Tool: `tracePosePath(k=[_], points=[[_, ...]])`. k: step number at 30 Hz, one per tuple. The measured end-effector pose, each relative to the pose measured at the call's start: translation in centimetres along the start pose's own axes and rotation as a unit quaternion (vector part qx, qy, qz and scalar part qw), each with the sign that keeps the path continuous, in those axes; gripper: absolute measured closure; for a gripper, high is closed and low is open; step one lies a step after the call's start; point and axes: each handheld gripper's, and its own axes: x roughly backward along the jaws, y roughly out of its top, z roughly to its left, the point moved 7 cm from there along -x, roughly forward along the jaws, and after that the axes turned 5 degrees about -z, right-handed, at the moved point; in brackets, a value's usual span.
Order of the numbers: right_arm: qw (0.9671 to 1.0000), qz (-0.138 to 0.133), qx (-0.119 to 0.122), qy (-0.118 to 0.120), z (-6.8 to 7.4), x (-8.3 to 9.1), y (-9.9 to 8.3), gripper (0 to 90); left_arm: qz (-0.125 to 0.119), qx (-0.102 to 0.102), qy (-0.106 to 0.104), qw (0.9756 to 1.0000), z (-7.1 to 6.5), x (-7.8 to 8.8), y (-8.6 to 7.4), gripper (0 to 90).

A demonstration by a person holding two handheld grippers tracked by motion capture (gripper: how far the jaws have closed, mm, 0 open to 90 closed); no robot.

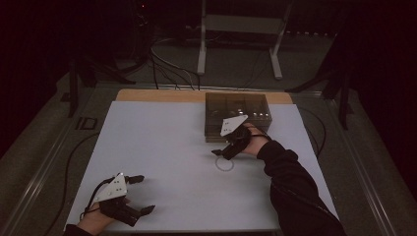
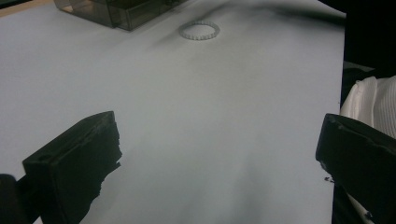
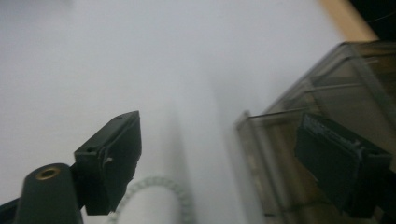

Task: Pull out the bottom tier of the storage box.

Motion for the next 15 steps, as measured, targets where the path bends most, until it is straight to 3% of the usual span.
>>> tracePosePath(k=[5,8,13,15], points=[[0.9997,0.013,-0.019,0.008,-0.4,-1.2,-0.4,19.5,-0.001,0.0,0.0,1.0,0.0,0.0,0.0,0.1],[0.9998,0.019,-0.007,-0.008,-0.8,-1.8,-0.5,23.7,0.001,0.0,0.0,1.0,0.0,0.0,0.0,0.2],[0.9991,0.033,0.017,-0.021,-1.6,-2.7,-0.8,42.3,0.0,0.0,0.0,1.0,0.0,0.0,0.0,0.1],[0.9978,0.05,0.035,-0.026,-1.9,-3.0,-1.0,45.4,-0.001,0.001,0.0,1.0,0.0,0.0,0.0,0.1]])
